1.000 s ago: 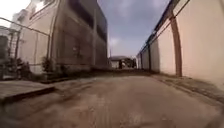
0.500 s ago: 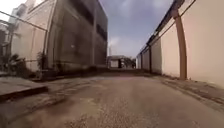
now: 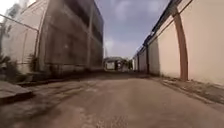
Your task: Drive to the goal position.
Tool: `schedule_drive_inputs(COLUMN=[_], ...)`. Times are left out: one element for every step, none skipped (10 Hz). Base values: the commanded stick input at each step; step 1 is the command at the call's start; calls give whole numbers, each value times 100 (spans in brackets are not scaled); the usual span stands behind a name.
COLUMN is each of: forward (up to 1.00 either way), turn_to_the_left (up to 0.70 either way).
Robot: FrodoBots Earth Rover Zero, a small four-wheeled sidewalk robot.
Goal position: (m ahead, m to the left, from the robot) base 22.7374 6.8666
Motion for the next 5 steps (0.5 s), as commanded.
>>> schedule_drive_inputs(forward=[70, 70, 70, 70, 70], turn_to_the_left=[1, 1, 1, 1, -10])
